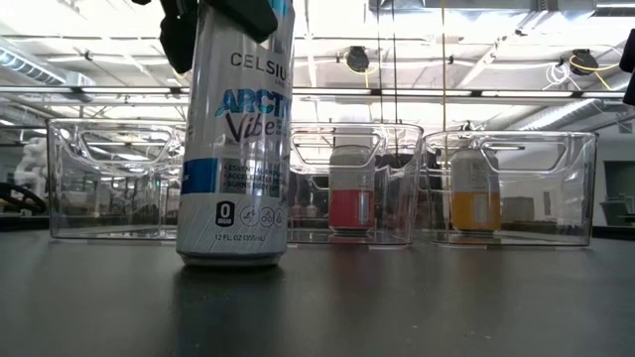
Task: Sort soda cans
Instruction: Put the right white soda can into the left transparent bin
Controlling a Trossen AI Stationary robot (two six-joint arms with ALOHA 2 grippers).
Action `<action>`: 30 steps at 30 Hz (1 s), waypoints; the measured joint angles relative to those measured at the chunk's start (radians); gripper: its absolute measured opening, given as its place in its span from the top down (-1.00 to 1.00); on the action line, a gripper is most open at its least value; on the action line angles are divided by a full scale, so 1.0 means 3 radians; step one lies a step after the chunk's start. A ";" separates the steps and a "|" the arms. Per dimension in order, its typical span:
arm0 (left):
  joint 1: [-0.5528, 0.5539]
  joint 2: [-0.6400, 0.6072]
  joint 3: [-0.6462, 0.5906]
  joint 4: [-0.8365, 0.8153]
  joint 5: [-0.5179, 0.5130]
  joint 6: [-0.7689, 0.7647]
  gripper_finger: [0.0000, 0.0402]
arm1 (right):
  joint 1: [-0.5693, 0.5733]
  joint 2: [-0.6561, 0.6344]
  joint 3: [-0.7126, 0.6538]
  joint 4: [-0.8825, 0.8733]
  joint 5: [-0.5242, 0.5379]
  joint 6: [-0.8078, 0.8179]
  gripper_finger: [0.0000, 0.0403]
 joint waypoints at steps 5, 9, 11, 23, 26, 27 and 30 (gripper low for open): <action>0.0000 0.0000 0.0004 -0.0005 0.0002 0.0001 -0.38 | 0.0000 0.0000 0.0000 -0.0011 0.0010 0.0000 -0.55; 0.0001 0.0002 0.0117 -0.0081 0.0092 -0.0002 -0.38 | 0.0000 0.0000 0.0000 -0.0019 0.0010 0.0000 -0.55; -0.0001 0.0004 0.0264 -0.0195 0.0095 0.0019 -0.38 | 0.0000 0.0000 0.0000 -0.0020 0.0010 -0.0001 -0.55; 0.0009 -0.0395 0.1158 -0.1523 -0.0193 0.0117 -0.38 | 0.0000 0.0000 0.0000 -0.0026 0.0013 -0.0051 -0.55; 0.0033 -0.0612 0.1191 -0.1766 -0.0435 0.0169 -0.38 | 0.0000 0.0000 0.0000 -0.0025 0.0024 -0.0028 -0.55; 0.0046 -0.0698 0.1191 -0.1847 -0.0503 0.0169 -0.38 | 0.0000 0.0000 0.0000 -0.0025 0.0027 -0.0015 -0.55; 0.0094 -0.0946 0.1157 -0.2162 -0.0707 0.0167 -0.38 | 0.0000 0.0000 0.0000 -0.0021 0.0035 0.0027 -0.55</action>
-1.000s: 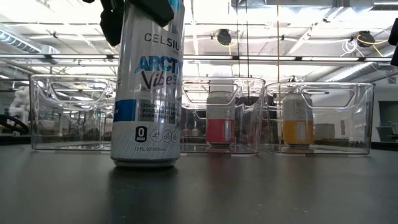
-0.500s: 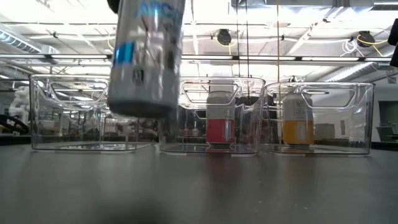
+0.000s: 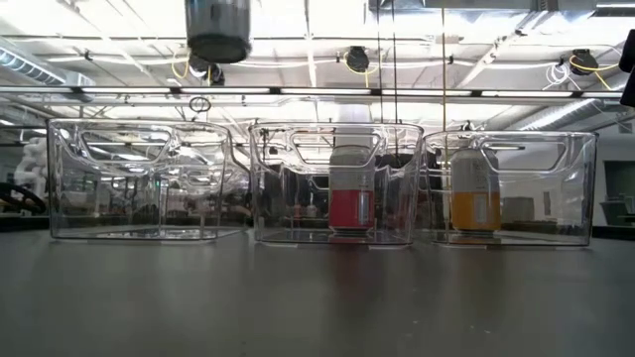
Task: Sort soda cans
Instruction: Put the right white soda can into the left transparent bin
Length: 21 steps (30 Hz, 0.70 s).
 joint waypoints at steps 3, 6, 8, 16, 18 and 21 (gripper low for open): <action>0.0077 -0.0209 -0.0087 -0.0311 -0.0138 -0.0049 -0.38 | 0.0000 0.0000 0.0000 0.0016 0.0070 0.0053 -0.55; 0.0185 -0.0426 -0.0276 -0.0544 -0.0201 -0.0083 -0.38 | 0.0000 0.0000 0.0000 0.0016 0.0157 0.0141 -0.55; 0.0260 -0.0602 -0.0513 -0.0544 -0.0231 -0.0084 -0.38 | 0.0000 0.0000 0.0000 0.0017 0.0215 0.0198 -0.55; 0.0659 -0.1356 -0.1672 -0.0069 -0.0169 0.0031 -0.38 | -0.0012 0.0000 0.0000 0.0027 0.0363 0.0591 -0.55; 0.0786 -0.1519 -0.1883 0.0075 -0.0097 0.0173 -0.38 | -0.0015 0.0000 0.0000 0.0029 0.0421 0.0725 -0.55; 0.1017 -0.1722 -0.2139 0.0330 0.0015 0.0449 -0.38 | -0.0022 0.0000 0.0000 0.0035 0.0564 0.0913 -0.55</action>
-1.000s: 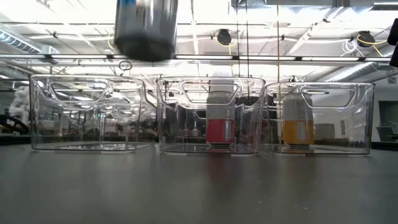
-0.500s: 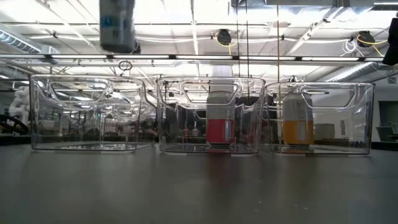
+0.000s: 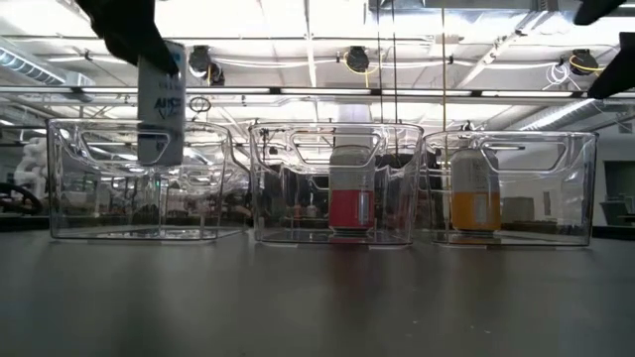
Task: Sort soda cans
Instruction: Put the right white soda can into the left transparent bin
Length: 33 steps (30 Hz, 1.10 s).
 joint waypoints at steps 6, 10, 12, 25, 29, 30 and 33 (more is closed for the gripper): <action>0.0629 -0.0168 -0.0351 0.0661 0.0614 0.0734 -0.38 | -0.0072 0.0000 0.0000 0.0149 0.0211 0.0146 -0.55; 0.1078 -0.0123 -0.0522 0.1051 0.1170 0.1111 -0.38 | -0.0168 0.0000 0.0001 0.0264 0.0206 0.0147 -0.55; 0.1276 -0.0083 -0.0598 0.1200 0.1373 0.1248 -0.38 | -0.0212 0.0000 0.0001 0.0300 0.0207 0.0145 -0.55; 0.1987 0.0540 -0.0658 0.1727 0.2253 0.1702 -0.38 | -0.0381 0.0000 0.0001 0.0367 0.0202 0.0122 -0.55; 0.1996 0.0691 -0.0659 0.1828 0.2274 0.1817 -0.38 | -0.0381 0.0000 0.0001 0.0367 0.0199 0.0122 -0.55; 0.1996 0.0719 -0.0660 0.1855 0.2271 0.1825 -0.38 | -0.0381 0.0000 0.0001 0.0367 0.0198 0.0123 -0.55; 0.1995 0.0788 -0.0658 0.1951 0.2272 0.1832 -0.38 | -0.0381 0.0000 0.0001 0.0368 0.0196 0.0136 -0.55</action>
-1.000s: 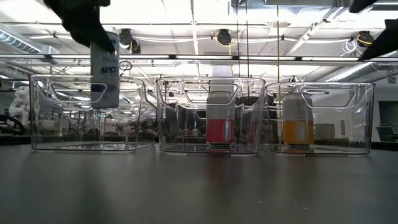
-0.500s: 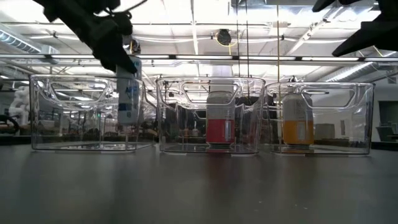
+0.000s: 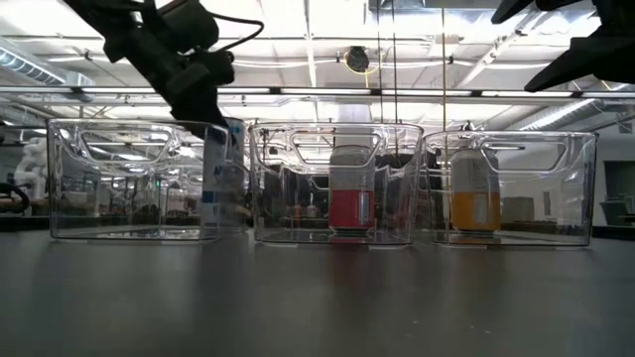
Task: Sort soda cans
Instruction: Put the right white soda can into the left transparent bin
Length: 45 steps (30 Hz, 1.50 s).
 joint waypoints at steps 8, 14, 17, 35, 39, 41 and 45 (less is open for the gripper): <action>-0.0001 0.0100 0.0001 0.0086 -0.0059 -0.0010 -0.38 | -0.0001 0.0000 0.0000 0.0001 0.0000 0.0010 -0.55; -0.0001 0.0097 0.0003 0.0073 -0.0072 -0.0013 -0.38 | -0.0001 0.0000 0.0000 0.0001 0.0003 0.0010 -0.55; -0.0002 0.0097 0.0003 0.0085 -0.0082 -0.0012 -0.38 | -0.0001 0.0000 0.0000 0.0001 0.0002 0.0022 -0.55; 0.0001 0.0098 0.0003 0.0140 -0.0260 0.0023 -0.64 | 0.0000 0.0000 0.0000 0.0001 0.0001 0.0072 -0.55; 0.0000 0.0097 0.0003 0.0137 -0.0301 0.0023 -0.64 | -0.0001 0.0000 0.0000 0.0001 0.0001 0.0072 -0.55; -0.0001 0.0097 0.0003 0.0129 -0.0301 0.0023 -0.64 | -0.0001 0.0000 0.0000 0.0001 0.0001 0.0072 -0.55; -0.0001 0.0096 0.0003 0.0109 -0.0301 0.0021 -0.64 | -0.0001 0.0000 0.0000 -0.0001 0.0001 0.0071 -0.55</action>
